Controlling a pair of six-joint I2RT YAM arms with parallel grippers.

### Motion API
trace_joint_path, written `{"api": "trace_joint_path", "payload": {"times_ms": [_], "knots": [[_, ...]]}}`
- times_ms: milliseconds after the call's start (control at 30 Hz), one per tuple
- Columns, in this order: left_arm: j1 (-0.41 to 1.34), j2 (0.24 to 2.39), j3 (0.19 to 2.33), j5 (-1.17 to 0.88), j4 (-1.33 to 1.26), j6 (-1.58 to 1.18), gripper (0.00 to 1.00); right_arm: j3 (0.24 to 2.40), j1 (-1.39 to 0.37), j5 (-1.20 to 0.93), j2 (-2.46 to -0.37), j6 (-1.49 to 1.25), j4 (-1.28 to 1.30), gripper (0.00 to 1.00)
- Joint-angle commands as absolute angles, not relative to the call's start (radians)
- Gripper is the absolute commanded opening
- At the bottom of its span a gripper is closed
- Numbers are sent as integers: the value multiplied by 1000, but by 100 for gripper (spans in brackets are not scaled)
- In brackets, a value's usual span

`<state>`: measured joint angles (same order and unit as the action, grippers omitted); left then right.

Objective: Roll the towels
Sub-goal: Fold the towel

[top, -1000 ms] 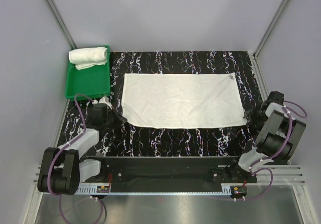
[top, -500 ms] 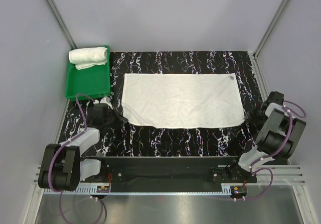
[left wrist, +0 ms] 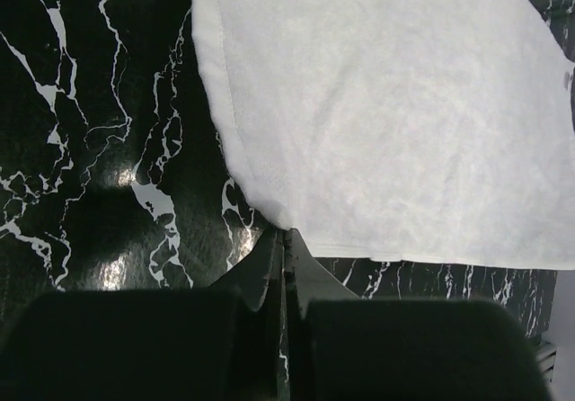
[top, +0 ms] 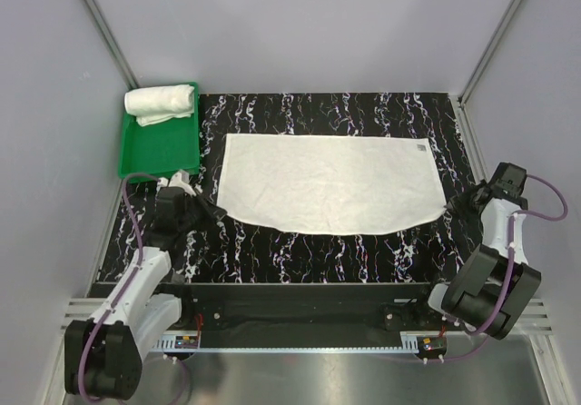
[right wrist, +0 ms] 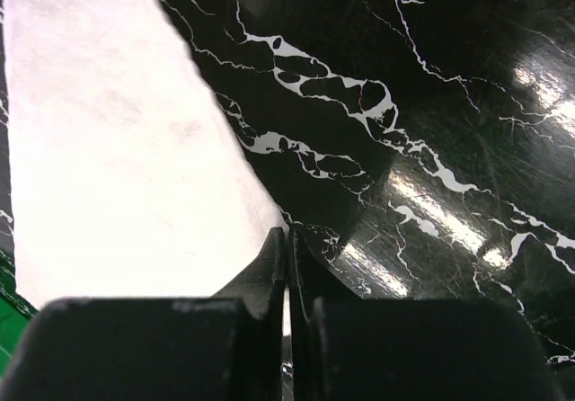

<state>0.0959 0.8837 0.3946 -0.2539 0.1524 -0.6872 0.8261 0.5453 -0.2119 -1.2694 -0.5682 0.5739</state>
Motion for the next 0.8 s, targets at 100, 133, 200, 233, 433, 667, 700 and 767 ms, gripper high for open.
{"api": "trace_joint_path", "payload": {"times_ms": [100, 133, 200, 233, 433, 667, 700, 767], "knots": [[95, 738, 489, -212, 366, -657, 0, 830, 557, -235, -1169, -555, 643, 0], [95, 729, 495, -209, 388, -654, 0, 827, 563, -242, -1164, -561, 641, 0], [97, 701, 511, -213, 426, -653, 0, 821, 586, -261, -1157, -564, 644, 0], [97, 693, 518, -218, 436, -655, 0, 818, 597, -268, -1155, -568, 643, 0], [98, 741, 604, -189, 485, -634, 0, 816, 634, -331, -1178, -589, 611, 0], [97, 972, 791, -186, 450, -597, 0, 916, 623, -436, -1368, -581, 555, 0], [97, 997, 808, -184, 443, -597, 0, 943, 615, -436, -1385, -583, 552, 0], [97, 1067, 860, -180, 428, -594, 0, 974, 592, -431, -1431, -587, 545, 0]]}}
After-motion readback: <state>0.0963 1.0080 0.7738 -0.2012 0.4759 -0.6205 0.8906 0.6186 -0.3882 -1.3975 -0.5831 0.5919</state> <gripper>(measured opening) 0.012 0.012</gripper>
